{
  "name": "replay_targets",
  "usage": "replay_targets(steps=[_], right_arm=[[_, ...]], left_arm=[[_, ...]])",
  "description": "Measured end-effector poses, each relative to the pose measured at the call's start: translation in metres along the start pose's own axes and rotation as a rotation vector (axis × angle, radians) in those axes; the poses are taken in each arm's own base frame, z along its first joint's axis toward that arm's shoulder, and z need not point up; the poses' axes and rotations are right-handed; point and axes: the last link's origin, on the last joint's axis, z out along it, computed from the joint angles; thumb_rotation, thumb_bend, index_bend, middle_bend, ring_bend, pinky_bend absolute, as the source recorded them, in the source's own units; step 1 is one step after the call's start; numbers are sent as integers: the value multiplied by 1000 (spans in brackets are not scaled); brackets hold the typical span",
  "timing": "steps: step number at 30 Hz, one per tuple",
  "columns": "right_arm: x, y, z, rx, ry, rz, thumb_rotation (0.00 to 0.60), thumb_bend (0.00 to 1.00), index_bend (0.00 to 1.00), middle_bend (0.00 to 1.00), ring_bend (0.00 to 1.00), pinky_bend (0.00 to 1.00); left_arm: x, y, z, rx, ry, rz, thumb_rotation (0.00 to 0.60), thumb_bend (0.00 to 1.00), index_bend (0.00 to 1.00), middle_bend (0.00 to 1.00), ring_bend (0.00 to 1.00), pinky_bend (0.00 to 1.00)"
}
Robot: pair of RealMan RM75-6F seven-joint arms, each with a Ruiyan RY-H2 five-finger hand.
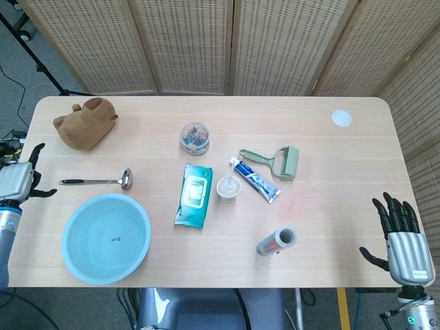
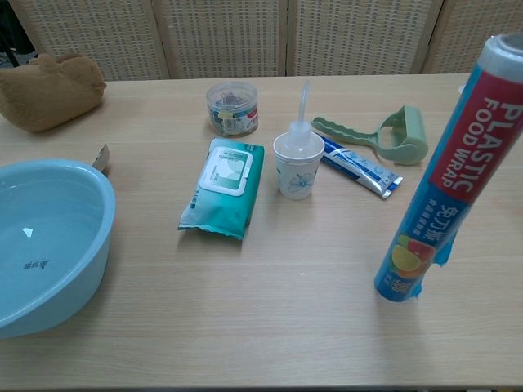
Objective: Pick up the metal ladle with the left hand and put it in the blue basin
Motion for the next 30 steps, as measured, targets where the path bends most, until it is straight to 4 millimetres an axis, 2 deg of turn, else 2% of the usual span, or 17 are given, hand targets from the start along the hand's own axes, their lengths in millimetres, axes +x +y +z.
replay_targets(steps=[3,6,8,10,13,22,30], right_arm=[[-3,2,2,-13,-11,-5,600,0,50,0,0,0],[-5,4,4,-23,-17,-12,600,0,50,0,0,0],[-7,4,5,-28,-21,-15,600,0,50,0,0,0],[-8,5,6,-33,-25,-17,600,0,50,0,0,0],[-10,7,7,-40,-31,-22,600,0,50,0,0,0],[-12,10,9,-57,-40,-27,600,0,50,0,0,0],[-13,10,8,-60,-48,-26,600,0,50,0,0,0]], left_arm=[[-8,0,17,31,-33,9,600,47,243,1000,960,977],[-20,5,34,52,-67,16,600,121,390,1000,960,977],[-27,10,42,59,-84,18,600,177,445,1000,960,977],[-34,15,49,66,-98,19,600,233,463,1000,960,977],[-42,19,56,78,-115,22,600,255,477,1000,960,977],[-63,26,65,99,-169,39,600,266,527,1000,960,977],[-68,27,69,107,-165,45,600,267,527,1000,960,977]])
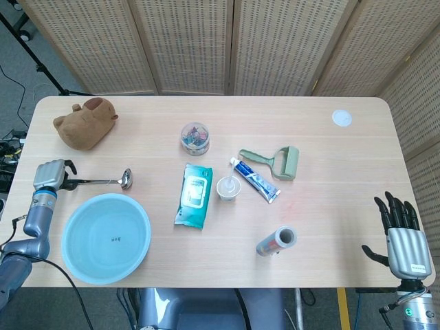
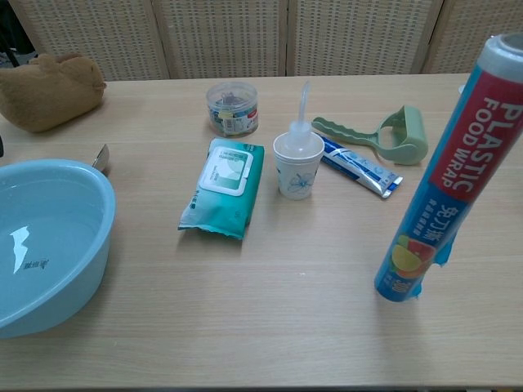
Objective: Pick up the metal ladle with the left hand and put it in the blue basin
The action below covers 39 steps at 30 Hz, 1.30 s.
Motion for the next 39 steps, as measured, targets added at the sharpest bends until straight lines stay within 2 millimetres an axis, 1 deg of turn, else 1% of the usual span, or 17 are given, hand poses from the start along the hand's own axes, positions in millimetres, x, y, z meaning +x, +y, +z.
replay_targets(steps=[11,18,29,32,34,35,37,39], right_arm=[[-2,0,-1,-3,-9,-4,600,0,50,0,0,0],[-3,0,-1,-4,-14,-6,600,0,50,0,0,0],[-5,0,0,-11,-24,-9,600,0,50,0,0,0],[-5,0,0,-12,-28,-6,600,0,50,0,0,0],[-5,0,0,-12,-30,-3,600,0,50,0,0,0],[-5,0,0,-12,-30,-1,600,0,50,0,0,0],[-5,0,0,-11,-31,1,600,0,50,0,0,0],[-4,0,0,-11,-31,5,600,0,50,0,0,0]], left_arm=[[-8,0,4,19,-34,42,600,266,527,1000,960,977],[-12,5,6,26,-53,39,600,266,527,1000,960,977],[-16,7,11,51,-90,64,600,267,532,1000,960,977],[-18,9,11,52,-97,68,600,290,588,1000,960,977],[-19,9,11,55,-100,69,600,342,661,1000,960,977],[-19,8,11,56,-101,69,600,358,680,1000,960,977],[-18,8,11,55,-94,65,600,476,785,1000,960,977],[-15,9,11,50,-79,54,600,550,842,1000,960,977]])
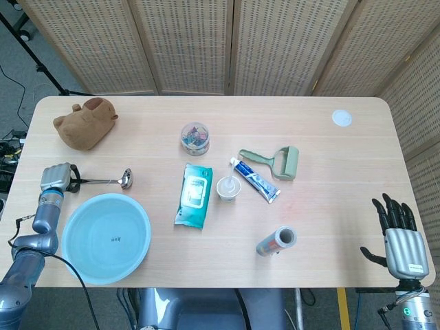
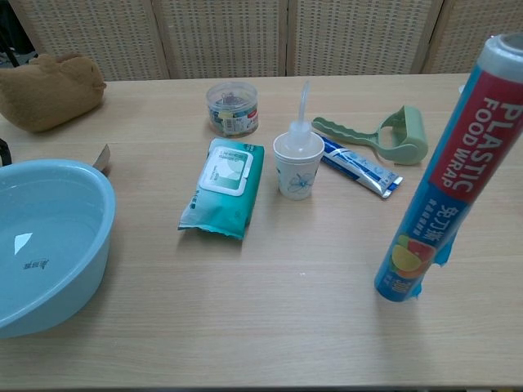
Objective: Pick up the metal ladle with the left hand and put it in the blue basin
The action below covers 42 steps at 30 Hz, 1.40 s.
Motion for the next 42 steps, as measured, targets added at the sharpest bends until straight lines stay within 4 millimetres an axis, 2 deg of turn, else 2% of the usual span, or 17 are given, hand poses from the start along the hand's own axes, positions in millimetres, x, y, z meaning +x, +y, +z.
replay_targets(steps=[6,11,20,42], right_arm=[[3,-1,-1,7,4,10,600,0,50,0,0,0],[5,-3,-3,15,6,20,600,0,50,0,0,0],[9,-6,-6,32,10,40,600,0,50,0,0,0],[19,-11,-13,60,29,80,600,0,50,0,0,0]], left_arm=[[15,-1,-1,-30,60,-21,600,632,888,1000,960,977],[32,-1,-5,-79,123,-40,600,637,893,1000,960,977],[61,-10,-25,-170,215,-79,600,636,900,1000,960,977],[132,-47,-113,-300,434,-175,600,637,901,1000,960,977]])
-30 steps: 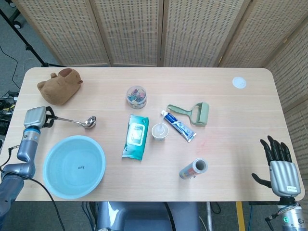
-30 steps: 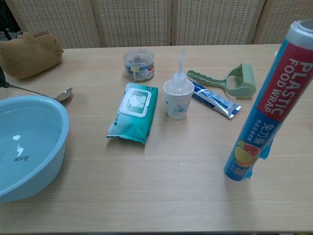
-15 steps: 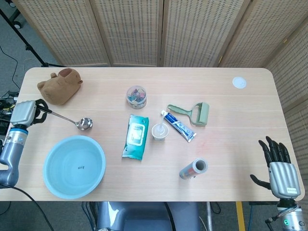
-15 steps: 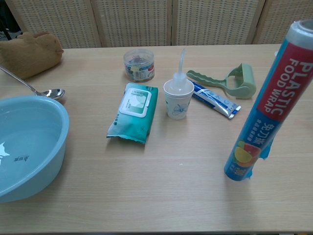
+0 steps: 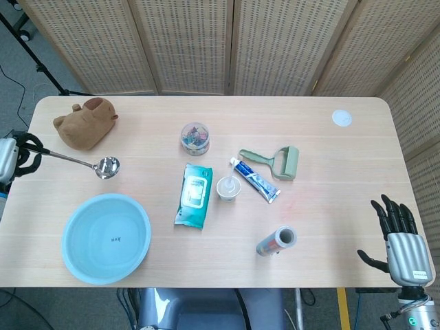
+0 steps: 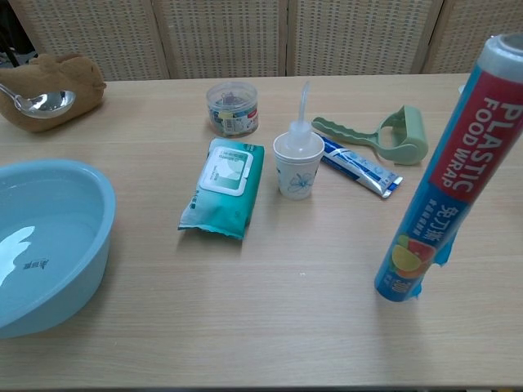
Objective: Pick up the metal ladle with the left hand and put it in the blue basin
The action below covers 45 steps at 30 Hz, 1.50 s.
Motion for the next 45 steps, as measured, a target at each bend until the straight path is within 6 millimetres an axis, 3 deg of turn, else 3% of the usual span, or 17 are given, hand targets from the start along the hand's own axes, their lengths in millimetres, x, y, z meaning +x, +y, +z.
replay_targets(steps=[9,17,29,45], right_arm=[[3,-3,-3,10,7,10,600,0,50,0,0,0],[8,-2,-4,9,20,24,600,0,50,0,0,0],[11,-2,-3,9,23,33,600,0,50,0,0,0],[12,-1,-4,9,21,40,600,0,50,0,0,0]], left_arm=[[21,15,-40,-147,10,-73,600,636,917,1000,960,977],[19,14,-62,-214,-38,-112,600,636,927,1000,960,977],[-16,12,-84,-338,-199,-112,600,635,927,1000,960,977],[-58,20,-78,-341,-276,62,600,635,927,1000,960,977]])
